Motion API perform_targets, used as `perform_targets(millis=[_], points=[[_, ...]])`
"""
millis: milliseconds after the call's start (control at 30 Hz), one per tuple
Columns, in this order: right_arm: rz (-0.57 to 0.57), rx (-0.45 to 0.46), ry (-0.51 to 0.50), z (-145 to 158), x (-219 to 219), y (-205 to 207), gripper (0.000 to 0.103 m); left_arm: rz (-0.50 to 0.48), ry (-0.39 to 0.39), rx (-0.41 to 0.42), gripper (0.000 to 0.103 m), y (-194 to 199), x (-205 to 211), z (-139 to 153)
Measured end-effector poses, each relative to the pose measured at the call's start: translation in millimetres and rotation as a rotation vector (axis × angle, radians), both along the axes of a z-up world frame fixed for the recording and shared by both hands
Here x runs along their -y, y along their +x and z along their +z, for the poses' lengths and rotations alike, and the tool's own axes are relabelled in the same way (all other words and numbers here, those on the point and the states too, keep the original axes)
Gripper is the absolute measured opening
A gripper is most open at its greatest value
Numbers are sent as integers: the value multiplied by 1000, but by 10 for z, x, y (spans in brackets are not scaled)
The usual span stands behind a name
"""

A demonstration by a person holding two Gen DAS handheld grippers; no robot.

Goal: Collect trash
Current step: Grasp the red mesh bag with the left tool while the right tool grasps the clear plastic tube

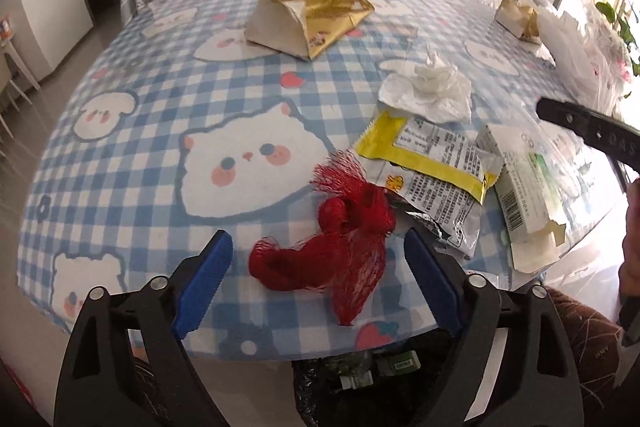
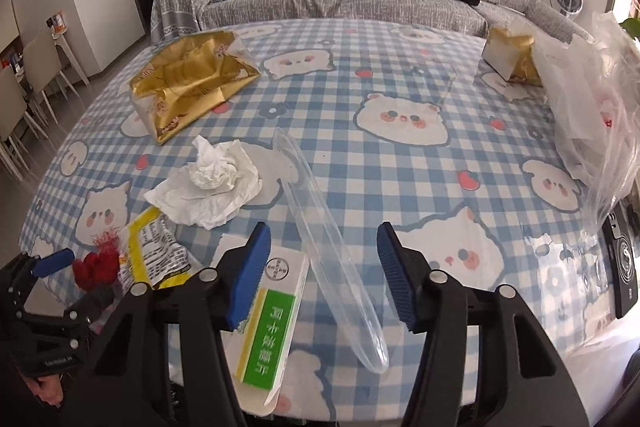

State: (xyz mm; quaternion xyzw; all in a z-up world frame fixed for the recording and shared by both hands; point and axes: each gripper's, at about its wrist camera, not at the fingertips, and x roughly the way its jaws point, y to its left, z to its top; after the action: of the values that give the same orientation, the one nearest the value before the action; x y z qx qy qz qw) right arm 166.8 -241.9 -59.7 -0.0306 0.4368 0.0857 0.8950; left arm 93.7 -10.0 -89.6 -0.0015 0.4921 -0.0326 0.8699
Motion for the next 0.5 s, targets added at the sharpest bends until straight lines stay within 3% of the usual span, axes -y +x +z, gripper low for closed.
perform_targets(millis=[500], points=[[42,-75,-4,-154,-146,292,41,1,0,-40,63,92,9,-4]])
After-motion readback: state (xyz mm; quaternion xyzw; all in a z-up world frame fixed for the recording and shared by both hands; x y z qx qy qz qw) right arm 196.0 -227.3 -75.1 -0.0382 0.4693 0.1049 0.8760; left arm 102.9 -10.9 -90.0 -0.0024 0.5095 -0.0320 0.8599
